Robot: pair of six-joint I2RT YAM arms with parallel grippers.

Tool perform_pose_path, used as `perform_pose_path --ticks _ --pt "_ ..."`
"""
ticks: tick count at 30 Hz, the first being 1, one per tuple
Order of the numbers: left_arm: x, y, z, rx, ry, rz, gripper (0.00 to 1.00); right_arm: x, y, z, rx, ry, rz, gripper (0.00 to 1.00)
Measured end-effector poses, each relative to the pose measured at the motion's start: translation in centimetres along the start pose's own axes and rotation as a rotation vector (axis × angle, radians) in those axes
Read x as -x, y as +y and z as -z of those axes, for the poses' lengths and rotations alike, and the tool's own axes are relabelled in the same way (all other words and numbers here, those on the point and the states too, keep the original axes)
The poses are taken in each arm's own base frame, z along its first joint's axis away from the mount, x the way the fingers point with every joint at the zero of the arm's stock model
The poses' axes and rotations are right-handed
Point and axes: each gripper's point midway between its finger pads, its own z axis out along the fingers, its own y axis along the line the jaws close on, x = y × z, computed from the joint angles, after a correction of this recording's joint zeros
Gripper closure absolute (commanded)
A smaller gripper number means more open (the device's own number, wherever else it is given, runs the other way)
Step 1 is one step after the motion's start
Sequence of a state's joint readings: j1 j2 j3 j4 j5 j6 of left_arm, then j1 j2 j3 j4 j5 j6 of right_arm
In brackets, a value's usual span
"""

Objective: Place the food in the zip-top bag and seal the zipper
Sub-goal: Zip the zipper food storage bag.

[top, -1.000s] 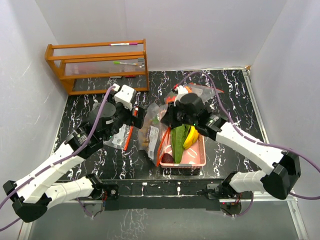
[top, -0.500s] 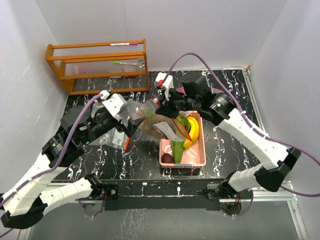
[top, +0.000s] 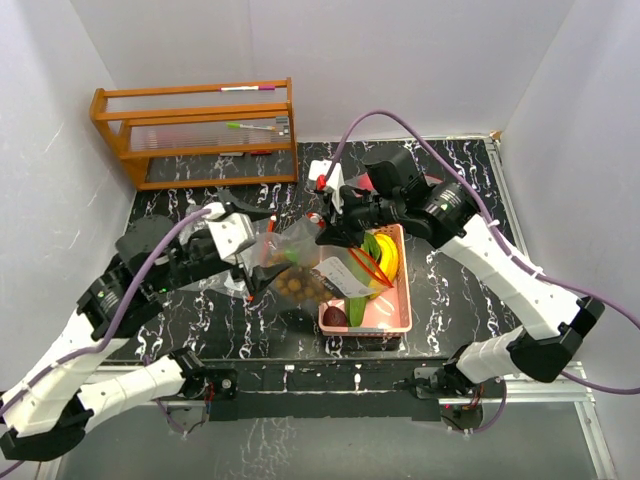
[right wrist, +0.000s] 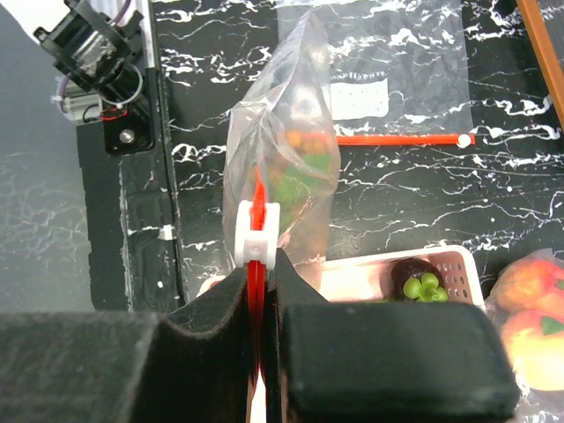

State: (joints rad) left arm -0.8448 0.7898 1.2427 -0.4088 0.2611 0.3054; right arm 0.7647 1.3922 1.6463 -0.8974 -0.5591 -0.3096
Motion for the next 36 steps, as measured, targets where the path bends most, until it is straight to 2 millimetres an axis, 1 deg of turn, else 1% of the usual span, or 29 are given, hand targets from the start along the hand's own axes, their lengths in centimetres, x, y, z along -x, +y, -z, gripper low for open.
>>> perform_pose_path --ticks 6,10,14,17,25,30,32,34,35,36 --pt "-2.4 -1.0 -2.3 -0.059 0.057 0.043 0.03 0.2 1.0 0.5 0.042 -0.01 0.018 0.92" --pt "-2.5 -0.9 -3.2 -0.063 0.054 0.057 0.03 0.2 1.3 0.6 0.059 -0.015 0.027 0.92" --pt "-2.3 -0.5 -4.1 -0.055 0.039 0.06 0.07 0.4 1.6 0.7 0.071 -0.02 0.031 0.92" --pt "-2.2 -0.2 -4.8 -0.046 0.035 0.066 0.16 0.6 1.8 0.9 0.077 -0.029 0.035 0.92" --pt "-3.5 0.2 -7.1 -0.04 0.066 0.119 0.36 1.2 2.4 1.7 0.083 -0.053 0.052 0.92" --pt "-3.2 0.1 -7.2 -0.042 0.054 0.138 0.58 1.5 2.5 2.4 0.069 -0.067 0.069 0.92" --pt "-3.1 0.3 -7.3 -0.037 0.05 0.141 0.69 1.6 2.6 2.6 0.066 -0.071 0.074 0.92" --pt "-3.1 0.4 -7.2 -0.034 0.05 0.147 0.83 1.7 2.6 2.7 0.065 -0.074 0.08 0.92" --pt "-3.1 0.4 -7.2 -0.034 0.05 0.148 0.88 1.7 2.6 2.7 0.064 -0.075 0.082 0.92" --pt "-3.1 0.3 -7.2 -0.035 0.049 0.148 0.89 1.7 2.6 2.7 0.064 -0.075 0.082 0.92"
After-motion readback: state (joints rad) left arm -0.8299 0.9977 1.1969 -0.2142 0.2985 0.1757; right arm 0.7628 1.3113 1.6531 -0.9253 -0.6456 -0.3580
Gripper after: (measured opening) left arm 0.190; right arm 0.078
